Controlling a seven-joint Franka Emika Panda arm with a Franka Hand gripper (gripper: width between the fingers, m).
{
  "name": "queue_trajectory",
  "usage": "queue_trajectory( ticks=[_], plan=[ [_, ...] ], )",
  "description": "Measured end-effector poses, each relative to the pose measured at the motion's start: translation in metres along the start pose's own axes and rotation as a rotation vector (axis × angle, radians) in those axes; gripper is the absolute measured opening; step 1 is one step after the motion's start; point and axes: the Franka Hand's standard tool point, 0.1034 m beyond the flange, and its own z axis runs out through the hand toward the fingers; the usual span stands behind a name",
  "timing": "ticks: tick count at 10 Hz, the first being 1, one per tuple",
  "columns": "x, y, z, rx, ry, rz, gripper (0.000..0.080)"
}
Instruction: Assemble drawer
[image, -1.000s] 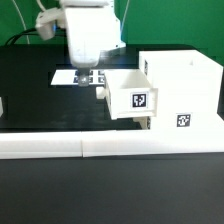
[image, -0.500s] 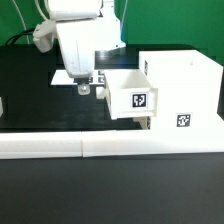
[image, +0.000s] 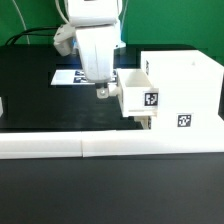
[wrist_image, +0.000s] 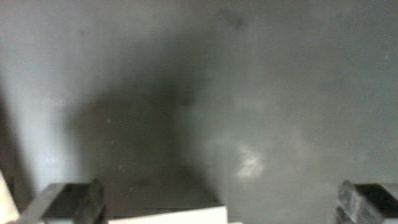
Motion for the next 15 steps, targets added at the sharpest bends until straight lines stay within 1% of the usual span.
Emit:
queue_trajectory(
  ticks=[2,5,7,10,11,12,13,14,15],
  plan=[
    [0.014,0.001,-0.001,0.000,0.008,0.010,0.0649],
    [0.029,-0.002,0.006,0.011,0.018,0.021,0.0649],
    [0.029,-0.003,0.007,0.013,0.018,0.022,0.0649],
    [0.034,-0.003,0.007,0.014,0.018,0.038,0.0649],
    [0.032,-0.003,0.007,0.014,0.018,0.040,0.0649],
    [0.026,-0.003,0.006,0.013,0.016,0.045,0.0649],
    [0.013,-0.004,0.006,0.014,0.013,0.052,0.0649],
    [-0.003,-0.007,0.005,0.016,0.008,0.066,0.0649],
    [-0.017,-0.010,0.004,0.009,0.002,0.096,0.0649]
  ],
)
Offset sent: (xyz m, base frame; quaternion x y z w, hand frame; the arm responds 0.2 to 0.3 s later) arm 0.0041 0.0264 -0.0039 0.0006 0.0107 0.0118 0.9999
